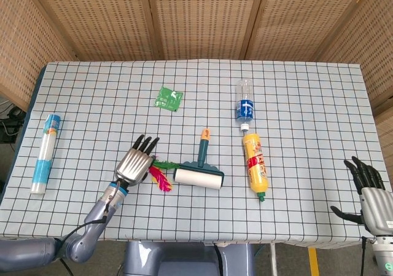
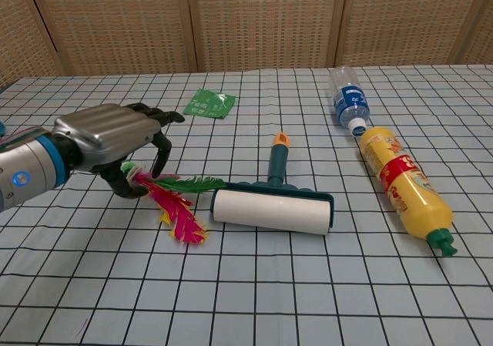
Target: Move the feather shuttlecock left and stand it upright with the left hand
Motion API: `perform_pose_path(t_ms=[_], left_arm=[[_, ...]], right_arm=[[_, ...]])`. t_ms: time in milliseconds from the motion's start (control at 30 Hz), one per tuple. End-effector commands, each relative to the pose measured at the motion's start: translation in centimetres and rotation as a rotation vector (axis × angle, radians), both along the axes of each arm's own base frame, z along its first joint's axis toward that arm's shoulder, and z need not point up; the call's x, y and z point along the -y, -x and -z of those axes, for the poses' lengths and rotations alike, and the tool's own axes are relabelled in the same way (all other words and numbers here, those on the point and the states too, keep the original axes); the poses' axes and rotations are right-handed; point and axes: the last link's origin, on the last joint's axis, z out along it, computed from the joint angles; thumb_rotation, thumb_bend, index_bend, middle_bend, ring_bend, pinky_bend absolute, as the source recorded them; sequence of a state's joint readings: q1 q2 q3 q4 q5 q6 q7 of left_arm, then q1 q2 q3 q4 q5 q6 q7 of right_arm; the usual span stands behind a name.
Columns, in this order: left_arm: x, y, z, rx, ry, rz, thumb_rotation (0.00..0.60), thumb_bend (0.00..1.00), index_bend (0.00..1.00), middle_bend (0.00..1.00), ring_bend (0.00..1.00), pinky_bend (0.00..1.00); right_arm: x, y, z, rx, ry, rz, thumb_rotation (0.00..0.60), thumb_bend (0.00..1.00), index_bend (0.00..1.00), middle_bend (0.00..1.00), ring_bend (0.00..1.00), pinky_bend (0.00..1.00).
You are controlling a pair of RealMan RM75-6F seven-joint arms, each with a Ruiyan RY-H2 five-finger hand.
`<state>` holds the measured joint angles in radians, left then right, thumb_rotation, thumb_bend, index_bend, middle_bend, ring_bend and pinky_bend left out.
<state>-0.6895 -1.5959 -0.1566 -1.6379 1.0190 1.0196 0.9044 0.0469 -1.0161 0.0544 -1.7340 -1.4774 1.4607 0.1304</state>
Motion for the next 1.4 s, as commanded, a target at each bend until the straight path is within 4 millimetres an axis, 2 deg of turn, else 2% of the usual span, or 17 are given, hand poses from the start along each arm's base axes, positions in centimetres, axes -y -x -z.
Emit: perform_pose_path(t_ms=[33,367,1000,1400], left_arm=[[0.0,-0.3,0.7,-0.013,0.004,0.002,0.6,0.31,0.55,0.0,0.0,0.0],[-0.5,-1.1,3.0,-0.052,0.014,-0.02,0.6,0.31,0.56,0.0,0.0,0.0],[-0.8,-2.1,4.9,-0.071,0.016,-0.019,0.6,0.34,0.58,0.0,0.0,0.0],[-0.5,-2.3,5.3,-0.064,0.02,-0.011,0.6,0.6,0.64,0.0,0.0,0.0]], right_arm=[[0.0,0.1,0.0,0.004,-0.001,0.002,0.6,0.07,0.0,0.0,0.0,0.01],[0.0,0.3,-0.3,0.022,0.003,0.011,0.6,0.07,0.0,0.0,0.0,0.01],[0.1,0.4,-0.1,0.025,-0.01,0.015,0.6,0.07,0.0,0.0,0.0,0.01],[0.0,0.2,0.0,0.025,-0.013,0.008,0.6,0.07,0.0,0.0,0.0,0.01]])
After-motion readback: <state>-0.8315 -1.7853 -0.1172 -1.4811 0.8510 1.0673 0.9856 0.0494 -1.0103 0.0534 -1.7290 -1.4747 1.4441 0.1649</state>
